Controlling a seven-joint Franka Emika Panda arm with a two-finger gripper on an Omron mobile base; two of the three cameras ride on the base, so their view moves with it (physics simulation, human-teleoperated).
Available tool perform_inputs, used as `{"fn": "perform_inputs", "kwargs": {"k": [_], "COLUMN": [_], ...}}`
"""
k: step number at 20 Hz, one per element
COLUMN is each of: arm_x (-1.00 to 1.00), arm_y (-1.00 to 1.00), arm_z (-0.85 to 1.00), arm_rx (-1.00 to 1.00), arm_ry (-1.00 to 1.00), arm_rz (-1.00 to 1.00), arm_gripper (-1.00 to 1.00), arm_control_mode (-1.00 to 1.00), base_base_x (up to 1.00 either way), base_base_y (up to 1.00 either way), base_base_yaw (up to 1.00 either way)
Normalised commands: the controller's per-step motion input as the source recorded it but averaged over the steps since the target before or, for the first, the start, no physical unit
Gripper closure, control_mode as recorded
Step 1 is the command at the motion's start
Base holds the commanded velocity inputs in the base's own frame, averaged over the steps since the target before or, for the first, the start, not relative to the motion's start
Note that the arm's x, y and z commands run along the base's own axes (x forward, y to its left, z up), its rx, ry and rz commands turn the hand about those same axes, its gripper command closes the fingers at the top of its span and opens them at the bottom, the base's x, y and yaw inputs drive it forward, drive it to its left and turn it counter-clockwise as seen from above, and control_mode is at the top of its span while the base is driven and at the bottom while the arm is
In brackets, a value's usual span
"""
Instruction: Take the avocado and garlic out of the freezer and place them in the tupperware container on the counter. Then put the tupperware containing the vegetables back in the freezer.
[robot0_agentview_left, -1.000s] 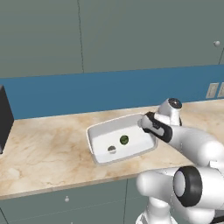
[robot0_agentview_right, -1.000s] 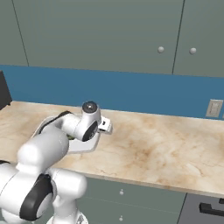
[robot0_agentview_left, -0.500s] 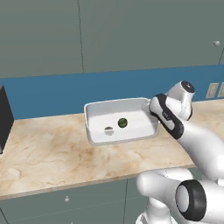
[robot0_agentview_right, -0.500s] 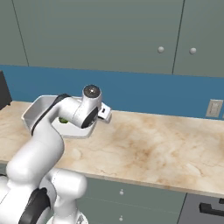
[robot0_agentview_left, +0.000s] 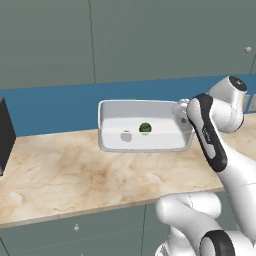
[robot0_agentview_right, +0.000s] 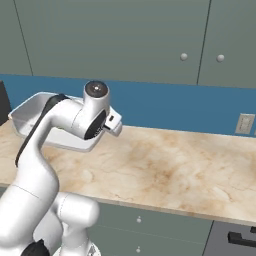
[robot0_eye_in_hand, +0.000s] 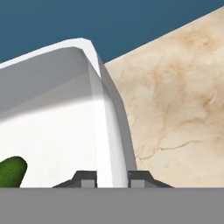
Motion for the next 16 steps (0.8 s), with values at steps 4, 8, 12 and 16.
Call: {"fn": "perform_inputs", "kwargs": {"k": [4,8,12,16], "arm_x": [-0.93,-0.92,-0.83,-0.58], "arm_y": [0.04,0.05,0.0,0.07], "arm_z": [0.54,0.54,0.52,0.32], "arm_rx": [0.01,0.0,0.0,0.0], "arm_ry": [-0.01,-0.08,-0.07,-0.02], "arm_rz": [-0.08,-0.05,-0.03,0.0], "arm_gripper": [1.0,1.0,1.0,1.0], "arm_control_mode": [-1.0,-1.0,-1.0,-1.0], "base_base_x": [0.0,0.0,0.0,0.0], "base_base_y": [0.0,0.0,0.0,0.0], "base_base_yaw": [0.0,0.0,0.0,0.0]}}
